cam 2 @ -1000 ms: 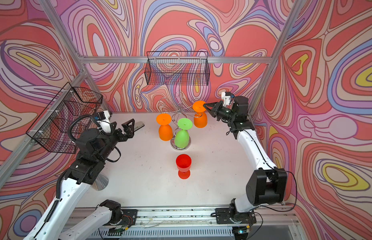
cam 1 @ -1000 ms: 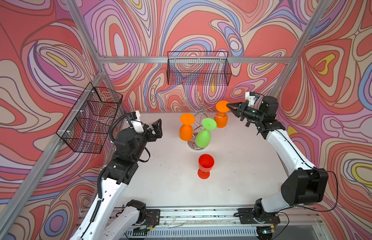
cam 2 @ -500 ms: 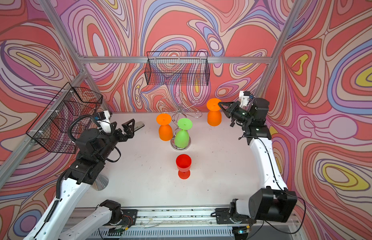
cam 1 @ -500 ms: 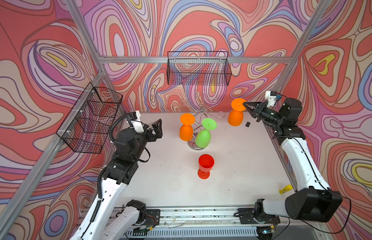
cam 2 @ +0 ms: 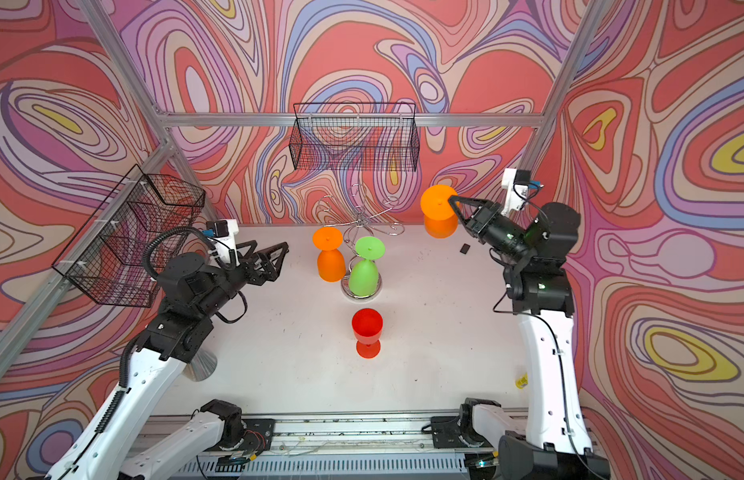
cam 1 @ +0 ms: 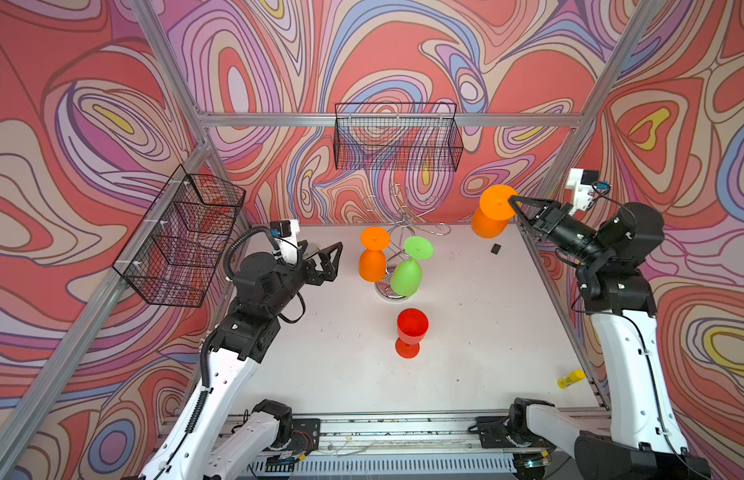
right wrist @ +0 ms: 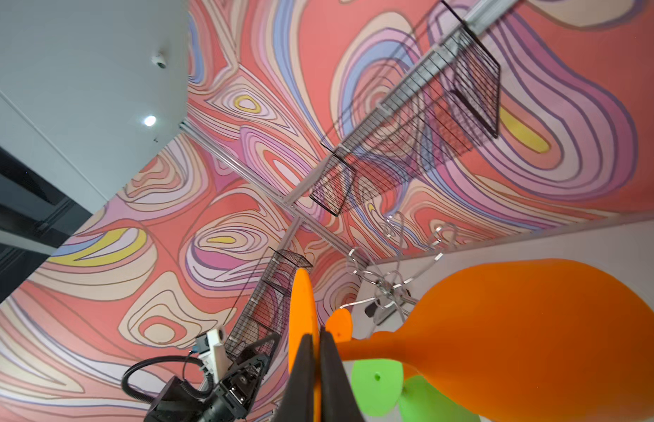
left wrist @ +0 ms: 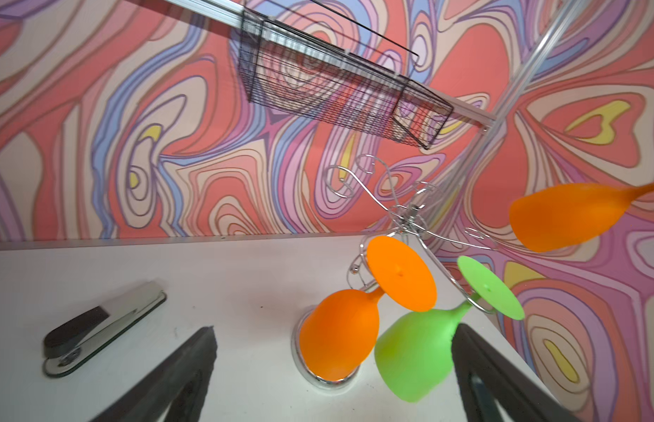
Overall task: Take the wine glass off the wine glass rack
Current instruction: 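Slide the orange glass off the rack hook and lift it with the right gripper, then raise the orange glass toward the left gripper while the left gripper reaches to its bowl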
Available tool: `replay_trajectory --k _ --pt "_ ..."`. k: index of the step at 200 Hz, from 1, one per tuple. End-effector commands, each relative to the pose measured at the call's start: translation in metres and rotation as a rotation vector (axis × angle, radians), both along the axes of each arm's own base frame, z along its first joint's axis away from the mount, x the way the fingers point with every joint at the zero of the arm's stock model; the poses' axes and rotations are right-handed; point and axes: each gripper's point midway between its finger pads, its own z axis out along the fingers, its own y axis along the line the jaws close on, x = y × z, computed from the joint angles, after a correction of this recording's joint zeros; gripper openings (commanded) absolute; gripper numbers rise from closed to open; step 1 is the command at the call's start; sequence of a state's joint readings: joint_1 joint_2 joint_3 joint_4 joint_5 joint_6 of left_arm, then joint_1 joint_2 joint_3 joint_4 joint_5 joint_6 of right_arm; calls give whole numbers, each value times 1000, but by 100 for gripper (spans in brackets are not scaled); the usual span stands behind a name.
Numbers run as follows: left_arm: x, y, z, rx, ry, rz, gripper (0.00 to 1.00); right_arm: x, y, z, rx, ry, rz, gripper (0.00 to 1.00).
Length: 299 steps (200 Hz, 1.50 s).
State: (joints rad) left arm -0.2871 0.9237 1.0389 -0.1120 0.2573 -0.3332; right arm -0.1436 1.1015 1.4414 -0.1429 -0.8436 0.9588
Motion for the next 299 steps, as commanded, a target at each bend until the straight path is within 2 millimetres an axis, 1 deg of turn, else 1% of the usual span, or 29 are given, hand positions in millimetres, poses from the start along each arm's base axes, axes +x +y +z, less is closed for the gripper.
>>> replay_trajectory --k 1,18,47,72,89,105,131,148,162,185,209,255,299 --pt "-14 -37 31 -45 -128 -254 99 -25 6 41 37 -184 50 0" --pt "-16 -55 43 -77 -171 -372 99 -37 11 57 78 -272 107 0" --pt "-9 -75 63 -151 -219 -504 100 -55 13 78 201 -395 229 0" --pt "-4 -91 79 -220 -250 -639 100 -61 14 84 322 -450 358 0" --pt "-2 -99 88 -266 -264 -721 96 -63 19 84 359 -466 422 0" --pt "-2 -108 93 -285 -271 -782 96 -62 36 80 355 -456 464 0" --pt "-3 -124 94 -275 -267 -841 96 -65 73 75 315 -455 549 0" --pt "-5 -133 95 -266 -273 -870 97 -63 86 73 321 -455 587 0" --pt "-3 -139 95 -263 -270 -879 97 -60 97 69 342 -445 625 0" --pt "-1 -145 95 -269 -275 -901 97 -55 110 63 369 -425 671 0" --pt "0 -145 96 -278 -287 -909 98 -50 113 59 382 -413 677 0" --pt "4 -146 96 -268 -308 -892 98 -48 121 54 395 -396 703 0" --pt "-1 -144 100 -282 -336 -907 82 -40 122 45 415 -365 705 0"
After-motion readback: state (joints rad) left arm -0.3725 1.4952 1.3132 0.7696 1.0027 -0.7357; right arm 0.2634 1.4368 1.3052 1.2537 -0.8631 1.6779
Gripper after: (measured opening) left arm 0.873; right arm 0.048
